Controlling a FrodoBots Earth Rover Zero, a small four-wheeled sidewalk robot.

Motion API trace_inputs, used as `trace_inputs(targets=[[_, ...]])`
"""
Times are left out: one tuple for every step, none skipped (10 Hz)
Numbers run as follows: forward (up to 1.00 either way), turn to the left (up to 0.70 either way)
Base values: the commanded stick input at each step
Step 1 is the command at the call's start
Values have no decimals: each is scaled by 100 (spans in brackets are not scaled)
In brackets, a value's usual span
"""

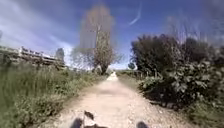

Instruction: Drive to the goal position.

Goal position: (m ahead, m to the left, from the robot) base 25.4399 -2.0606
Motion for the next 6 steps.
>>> trace_inputs(targets=[[70,0],[70,0],[70,0],[70,0],[70,0],[70,0]])
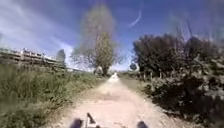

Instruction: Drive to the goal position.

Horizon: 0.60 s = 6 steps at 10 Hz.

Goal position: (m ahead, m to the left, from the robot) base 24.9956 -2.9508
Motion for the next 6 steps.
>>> trace_inputs(targets=[[70,0],[70,0],[70,0],[70,0],[70,0],[70,-22]])
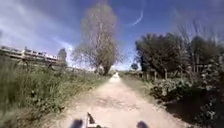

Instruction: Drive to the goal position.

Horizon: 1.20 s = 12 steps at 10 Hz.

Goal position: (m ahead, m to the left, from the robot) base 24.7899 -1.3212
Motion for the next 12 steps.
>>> trace_inputs(targets=[[70,-35],[70,-35],[70,-35],[70,-15],[70,0],[70,0],[70,0],[70,0],[70,0],[70,0],[70,0],[70,0]])
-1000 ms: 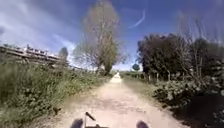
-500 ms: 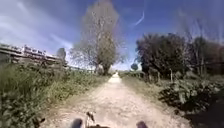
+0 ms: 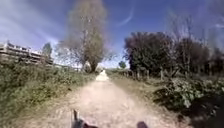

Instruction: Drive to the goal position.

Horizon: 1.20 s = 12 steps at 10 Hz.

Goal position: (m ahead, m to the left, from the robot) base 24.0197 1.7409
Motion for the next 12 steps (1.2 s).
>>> trace_inputs(targets=[[70,0],[70,0],[70,0],[70,0],[70,0],[70,0],[70,0],[70,0],[70,0],[70,0],[70,0],[70,0]])
